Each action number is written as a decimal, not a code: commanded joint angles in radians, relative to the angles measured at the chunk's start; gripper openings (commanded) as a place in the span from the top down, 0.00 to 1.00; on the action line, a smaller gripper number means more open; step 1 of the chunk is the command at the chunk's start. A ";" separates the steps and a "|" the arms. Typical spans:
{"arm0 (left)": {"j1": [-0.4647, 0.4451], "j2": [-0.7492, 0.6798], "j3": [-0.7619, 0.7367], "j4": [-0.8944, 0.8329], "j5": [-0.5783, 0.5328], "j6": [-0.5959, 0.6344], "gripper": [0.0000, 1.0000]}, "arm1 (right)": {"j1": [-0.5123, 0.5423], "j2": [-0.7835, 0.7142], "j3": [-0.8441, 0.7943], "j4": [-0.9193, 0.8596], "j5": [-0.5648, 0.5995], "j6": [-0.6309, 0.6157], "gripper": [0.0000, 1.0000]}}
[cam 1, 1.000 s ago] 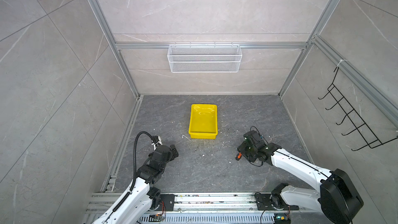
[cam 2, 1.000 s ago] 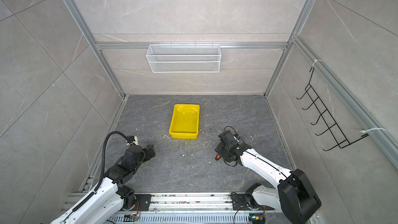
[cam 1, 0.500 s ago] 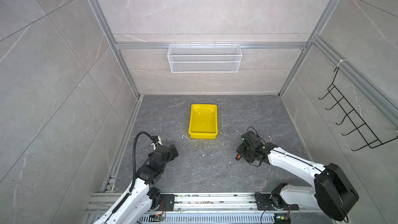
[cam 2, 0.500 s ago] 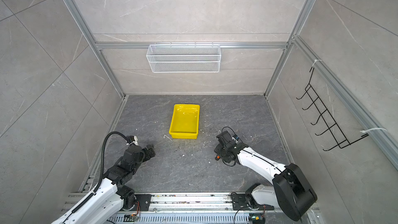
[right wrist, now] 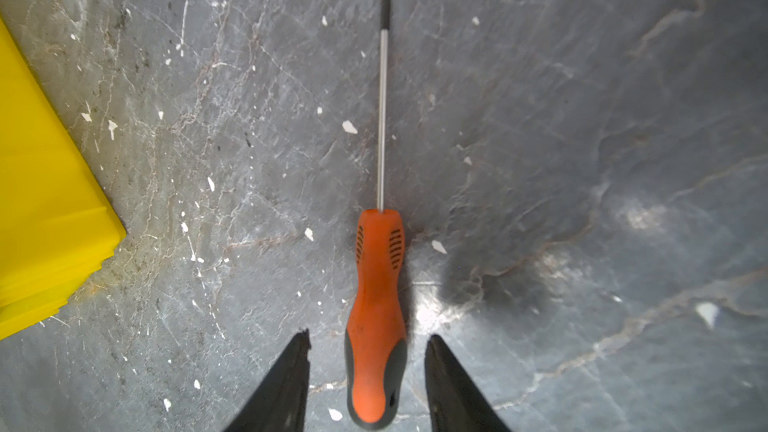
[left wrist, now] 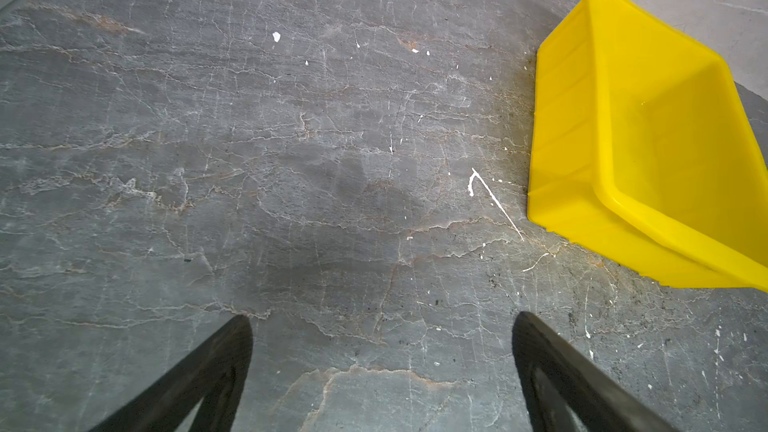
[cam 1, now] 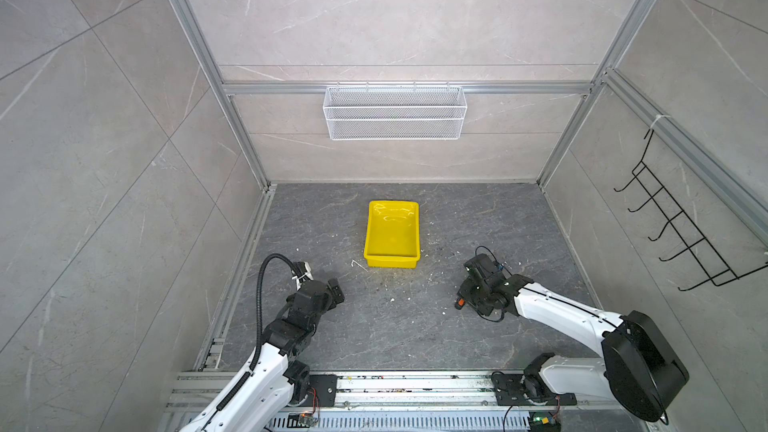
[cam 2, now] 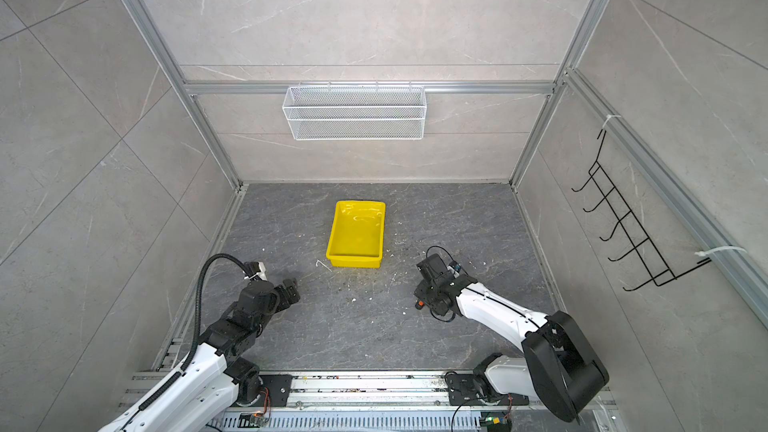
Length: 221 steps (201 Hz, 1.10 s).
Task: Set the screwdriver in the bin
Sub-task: 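Lower the right gripper onto the orange handle and close it, then lift the screwdriver and carry it over the yellow bin with the right gripper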
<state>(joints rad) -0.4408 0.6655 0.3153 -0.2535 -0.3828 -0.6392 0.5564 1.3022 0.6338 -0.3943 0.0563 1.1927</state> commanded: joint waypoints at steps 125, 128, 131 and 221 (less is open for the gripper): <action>-0.004 -0.001 0.002 0.019 0.000 0.015 0.01 | 0.038 0.142 -0.010 0.064 0.016 0.047 0.68; -0.005 -0.001 0.004 0.017 -0.001 0.014 0.01 | 0.037 0.143 -0.008 0.063 0.019 0.047 0.68; -0.004 -0.001 0.003 0.014 -0.003 0.015 0.01 | 0.037 0.144 -0.003 0.060 0.023 0.044 0.70; -0.004 0.047 0.018 0.028 0.008 0.019 0.01 | 0.230 -0.012 0.234 -0.265 0.389 -0.211 0.77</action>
<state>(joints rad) -0.4408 0.6899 0.3153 -0.2527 -0.3824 -0.6392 0.7177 1.3094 0.7338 -0.4919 0.2359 1.1324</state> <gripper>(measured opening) 0.988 0.272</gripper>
